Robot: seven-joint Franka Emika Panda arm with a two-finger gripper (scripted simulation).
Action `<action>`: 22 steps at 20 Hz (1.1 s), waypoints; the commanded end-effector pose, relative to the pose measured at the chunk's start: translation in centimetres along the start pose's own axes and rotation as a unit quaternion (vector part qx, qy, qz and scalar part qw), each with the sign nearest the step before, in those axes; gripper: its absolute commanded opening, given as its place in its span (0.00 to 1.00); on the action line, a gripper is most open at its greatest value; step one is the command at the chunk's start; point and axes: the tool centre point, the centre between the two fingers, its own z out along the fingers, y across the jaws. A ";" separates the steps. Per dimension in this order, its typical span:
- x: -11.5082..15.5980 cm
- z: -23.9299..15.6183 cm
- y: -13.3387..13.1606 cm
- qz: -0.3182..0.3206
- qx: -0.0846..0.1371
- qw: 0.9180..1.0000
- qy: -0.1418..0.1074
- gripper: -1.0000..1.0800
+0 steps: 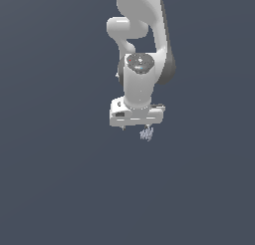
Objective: Pick up the object and move it to a goal position.
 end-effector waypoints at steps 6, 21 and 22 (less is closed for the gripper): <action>0.2 0.0 -0.4 -0.012 0.001 1.000 0.000 0.96; 0.2 0.7 -1.3 -0.008 0.003 1.000 -0.001 0.96; 0.1 0.8 -1.5 -0.004 0.003 1.000 0.000 0.96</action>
